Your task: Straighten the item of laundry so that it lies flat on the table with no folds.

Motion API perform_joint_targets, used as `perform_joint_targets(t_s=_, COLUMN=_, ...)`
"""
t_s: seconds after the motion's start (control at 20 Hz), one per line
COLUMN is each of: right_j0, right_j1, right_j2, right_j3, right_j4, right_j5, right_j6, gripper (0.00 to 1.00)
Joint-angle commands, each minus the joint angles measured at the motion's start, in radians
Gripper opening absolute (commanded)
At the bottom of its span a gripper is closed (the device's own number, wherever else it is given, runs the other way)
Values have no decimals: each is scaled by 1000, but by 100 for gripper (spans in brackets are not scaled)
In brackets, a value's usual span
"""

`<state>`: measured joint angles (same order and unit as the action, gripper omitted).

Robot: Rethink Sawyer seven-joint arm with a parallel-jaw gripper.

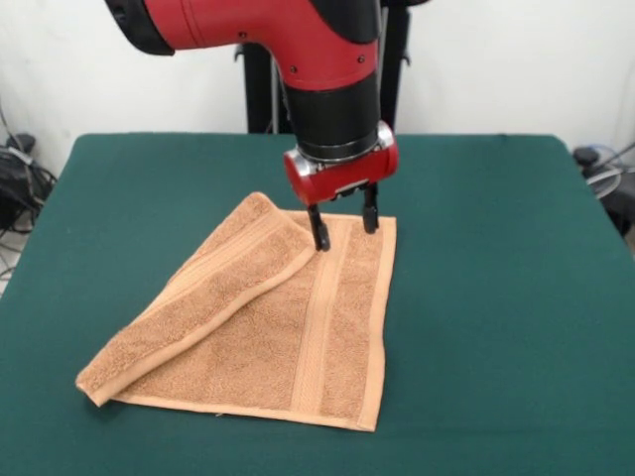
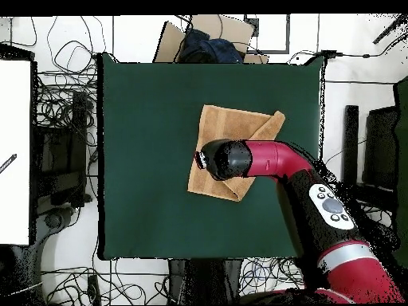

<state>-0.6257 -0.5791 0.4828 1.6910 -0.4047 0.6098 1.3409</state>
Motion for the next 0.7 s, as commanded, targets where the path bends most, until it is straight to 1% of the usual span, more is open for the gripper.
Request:
perform_joint_targets(t_s=0.05, right_j0=-11, right_j1=-94, right_j2=-46, right_j3=76, right_j4=11, right_j5=24, right_j6=107, gripper=100)
perform_joint_targets(t_s=0.15, right_j0=-18, right_j1=-107, right_j2=-48, right_j3=74, right_j4=14, right_j5=42, right_j6=97, gripper=100)
perform_joint_targets(t_s=0.6, right_j0=-58, right_j1=-98, right_j2=-65, right_j3=70, right_j4=-3, right_j5=58, right_j6=67, gripper=100)
perform_joint_targets(t_s=0.7, right_j0=-61, right_j1=-87, right_j2=-65, right_j3=56, right_j4=-11, right_j5=65, right_j6=54, gripper=100)
